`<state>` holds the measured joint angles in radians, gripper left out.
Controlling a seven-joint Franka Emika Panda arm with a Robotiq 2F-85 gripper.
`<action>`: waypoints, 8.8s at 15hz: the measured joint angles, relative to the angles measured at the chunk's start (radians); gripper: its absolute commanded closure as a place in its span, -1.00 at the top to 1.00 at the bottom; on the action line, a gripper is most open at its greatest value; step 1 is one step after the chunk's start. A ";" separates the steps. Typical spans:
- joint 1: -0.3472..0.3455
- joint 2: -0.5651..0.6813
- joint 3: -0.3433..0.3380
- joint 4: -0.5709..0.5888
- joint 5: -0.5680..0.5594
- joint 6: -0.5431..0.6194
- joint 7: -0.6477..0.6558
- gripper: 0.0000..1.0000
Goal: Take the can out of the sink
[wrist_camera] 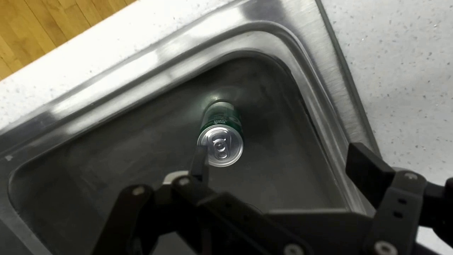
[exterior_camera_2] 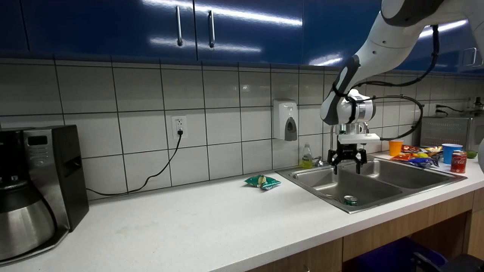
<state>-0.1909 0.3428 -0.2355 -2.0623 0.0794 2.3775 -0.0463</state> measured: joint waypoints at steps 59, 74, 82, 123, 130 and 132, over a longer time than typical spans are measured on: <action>-0.043 0.354 0.032 0.270 0.000 0.168 0.036 -0.22; 0.058 0.006 0.058 0.035 -0.047 0.040 0.036 -0.22; 0.166 -0.075 0.132 -0.093 -0.083 0.040 0.036 -0.22; 0.211 -0.074 0.161 -0.193 -0.119 0.051 0.078 1.00; 0.220 -0.167 0.164 -0.196 -0.122 0.024 0.079 1.00; 0.220 -0.200 0.169 -0.202 -0.126 0.001 0.080 1.00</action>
<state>0.0290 0.1424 -0.0668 -2.2642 -0.0464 2.3787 0.0333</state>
